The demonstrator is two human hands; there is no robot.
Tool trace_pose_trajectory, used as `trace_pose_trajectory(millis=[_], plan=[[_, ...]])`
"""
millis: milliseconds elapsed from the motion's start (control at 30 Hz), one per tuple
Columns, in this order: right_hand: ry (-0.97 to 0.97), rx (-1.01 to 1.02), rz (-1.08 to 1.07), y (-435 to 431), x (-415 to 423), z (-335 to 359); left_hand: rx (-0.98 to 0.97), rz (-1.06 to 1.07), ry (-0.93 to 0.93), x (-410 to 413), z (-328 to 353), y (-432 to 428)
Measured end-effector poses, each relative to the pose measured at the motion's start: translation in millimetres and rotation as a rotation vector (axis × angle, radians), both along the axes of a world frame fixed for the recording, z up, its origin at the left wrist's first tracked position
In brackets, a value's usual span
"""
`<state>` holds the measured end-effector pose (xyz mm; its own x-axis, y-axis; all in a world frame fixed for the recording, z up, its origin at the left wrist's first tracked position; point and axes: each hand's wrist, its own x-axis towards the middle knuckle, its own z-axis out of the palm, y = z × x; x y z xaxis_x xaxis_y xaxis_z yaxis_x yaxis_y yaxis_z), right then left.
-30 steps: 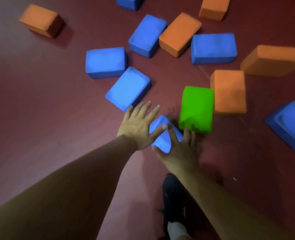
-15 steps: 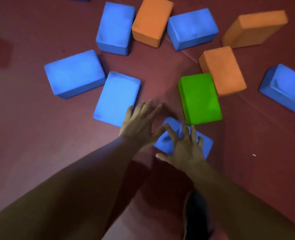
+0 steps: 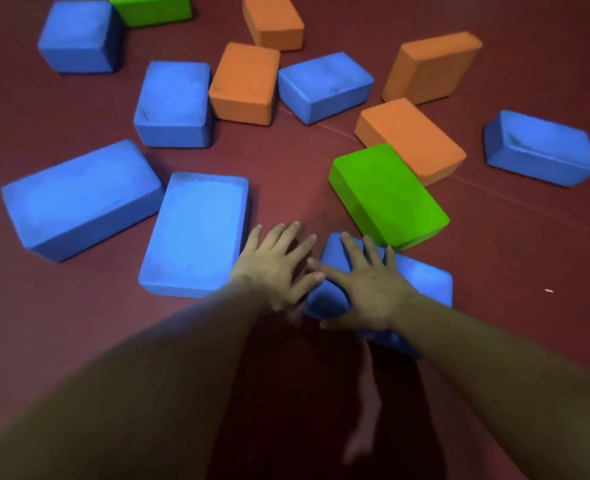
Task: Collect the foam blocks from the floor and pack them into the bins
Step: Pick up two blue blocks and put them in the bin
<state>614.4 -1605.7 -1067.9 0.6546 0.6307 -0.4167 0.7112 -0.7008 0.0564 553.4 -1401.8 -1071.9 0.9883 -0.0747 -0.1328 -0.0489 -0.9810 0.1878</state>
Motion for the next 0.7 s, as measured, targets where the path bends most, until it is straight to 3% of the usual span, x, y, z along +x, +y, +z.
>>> trace_pose_trajectory(millis=[267, 433, 700], plan=[[0.069, 0.226, -0.396, 76.3, 9.1, 20.3, -0.02, 0.251, -0.034, 24.4, 48.9, 57.2], [0.115, 0.024, -0.465, 54.0, -0.7, 16.4, 0.063, 0.375, 0.034, -10.5, 49.5, 98.2], [0.003, 0.058, -0.443, 53.6, -15.3, -8.8, 0.098, 0.422, 0.168, -19.6, 29.9, 107.3]])
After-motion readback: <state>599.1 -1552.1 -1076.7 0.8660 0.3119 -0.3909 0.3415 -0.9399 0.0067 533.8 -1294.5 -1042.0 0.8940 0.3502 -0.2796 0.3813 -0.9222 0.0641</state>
